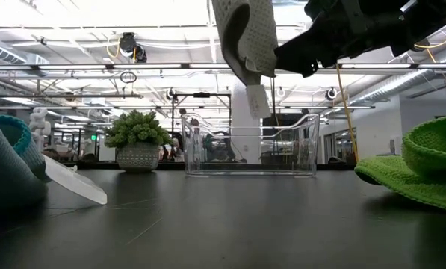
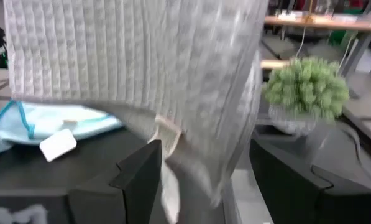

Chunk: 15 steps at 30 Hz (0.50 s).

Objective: Fold microfiber towels
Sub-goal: Fold the gray towel

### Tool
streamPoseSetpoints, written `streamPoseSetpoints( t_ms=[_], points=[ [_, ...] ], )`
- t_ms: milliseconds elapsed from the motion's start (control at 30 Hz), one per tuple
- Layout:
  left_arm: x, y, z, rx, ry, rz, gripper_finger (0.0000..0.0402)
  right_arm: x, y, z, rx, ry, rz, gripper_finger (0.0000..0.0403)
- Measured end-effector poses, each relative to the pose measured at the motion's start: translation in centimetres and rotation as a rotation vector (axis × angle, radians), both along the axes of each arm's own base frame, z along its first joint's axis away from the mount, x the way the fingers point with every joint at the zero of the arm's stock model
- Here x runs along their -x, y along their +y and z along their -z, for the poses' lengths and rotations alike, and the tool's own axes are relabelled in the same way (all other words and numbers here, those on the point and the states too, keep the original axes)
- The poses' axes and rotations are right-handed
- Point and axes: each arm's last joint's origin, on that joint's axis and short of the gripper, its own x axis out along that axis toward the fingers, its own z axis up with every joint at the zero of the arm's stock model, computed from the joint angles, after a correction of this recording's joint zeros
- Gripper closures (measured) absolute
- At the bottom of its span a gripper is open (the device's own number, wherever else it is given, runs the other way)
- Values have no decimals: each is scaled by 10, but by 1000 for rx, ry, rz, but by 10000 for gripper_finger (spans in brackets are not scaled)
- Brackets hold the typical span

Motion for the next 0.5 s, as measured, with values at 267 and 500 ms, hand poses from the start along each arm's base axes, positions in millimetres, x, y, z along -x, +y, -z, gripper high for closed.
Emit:
streamPoseSetpoints(
  t_ms=[267,500],
  points=[
    [0,-1,-1,-9,-11,4,398,-6,0,5,2,-12,-27,263],
    [0,-4,1,-20,4,16,397,-6,1,3,42,-28,-65,392]
  ],
)
